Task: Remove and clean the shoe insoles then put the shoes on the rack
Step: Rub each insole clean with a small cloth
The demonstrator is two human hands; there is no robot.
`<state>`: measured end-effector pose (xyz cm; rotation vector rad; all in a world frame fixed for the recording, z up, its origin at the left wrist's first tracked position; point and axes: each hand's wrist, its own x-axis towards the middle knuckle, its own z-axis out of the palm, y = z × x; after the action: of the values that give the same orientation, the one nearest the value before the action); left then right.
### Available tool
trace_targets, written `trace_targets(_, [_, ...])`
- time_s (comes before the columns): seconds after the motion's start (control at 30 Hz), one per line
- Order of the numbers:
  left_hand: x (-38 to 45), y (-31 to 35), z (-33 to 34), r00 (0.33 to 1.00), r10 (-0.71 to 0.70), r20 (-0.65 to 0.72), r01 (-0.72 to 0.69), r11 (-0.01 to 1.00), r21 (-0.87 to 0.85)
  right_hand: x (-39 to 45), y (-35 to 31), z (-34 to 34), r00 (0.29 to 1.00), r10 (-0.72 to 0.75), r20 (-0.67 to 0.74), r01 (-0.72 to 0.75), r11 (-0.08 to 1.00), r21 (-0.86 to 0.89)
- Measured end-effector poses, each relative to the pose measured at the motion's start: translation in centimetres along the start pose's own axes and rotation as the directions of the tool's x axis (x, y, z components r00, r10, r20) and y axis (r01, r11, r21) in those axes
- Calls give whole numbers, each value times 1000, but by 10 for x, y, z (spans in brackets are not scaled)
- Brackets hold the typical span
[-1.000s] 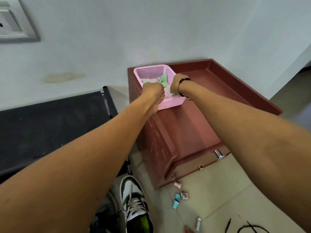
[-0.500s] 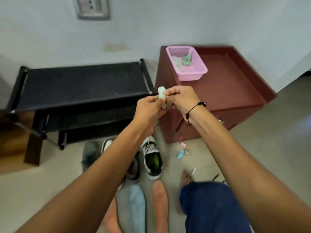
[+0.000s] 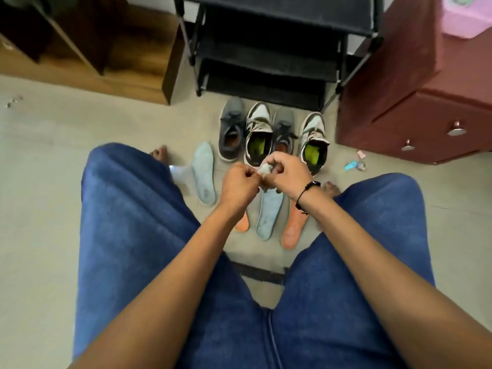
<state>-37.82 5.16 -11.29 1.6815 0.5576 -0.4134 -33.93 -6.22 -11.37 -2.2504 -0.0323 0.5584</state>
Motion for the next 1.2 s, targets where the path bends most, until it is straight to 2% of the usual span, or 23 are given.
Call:
trace_targets(0.07, [1,-12,-7,998,-61,25,61,998,3,-2,4,15,999,22,31,-24,998,54])
trace_targets(0.17, [10,-23,-16,988,-148,43,151,986,-65,0,10,35,993,107,58,-118,962,248])
trace_targets(0.3, [22,-30,-18,987,-155,38,158,985,-70,11,13,44,957,268,114,-290,836,466])
trace_targets(0.4, [33,-32,-19,985,-166,53,170,982,-83,20,11,44,916,348,201,-399,737,545])
trace_targets(0.57, [53,-40,-18,959,-283,0,279,944,-174,43,18,52,884,345,315,-461,752,471])
trace_targets(0.7, [74,-52,-15,933,-356,-42,337,911,-237,64,27,63,871,265,415,-439,799,411])
trace_targets(0.8, [93,-62,-17,922,-385,-31,363,890,-275,86,35,75,878,246,411,-397,853,338])
trace_targets(0.9, [116,-79,-21,899,-439,-2,423,869,-258,110,45,93,876,301,377,-414,869,270])
trace_targets(1.07, [166,-112,-27,829,-557,-54,506,787,-353,153,68,139,842,413,347,-499,841,209])
trace_targets(1.2, [205,-151,-34,723,-675,-148,574,705,-417,188,90,186,801,478,360,-558,814,161])
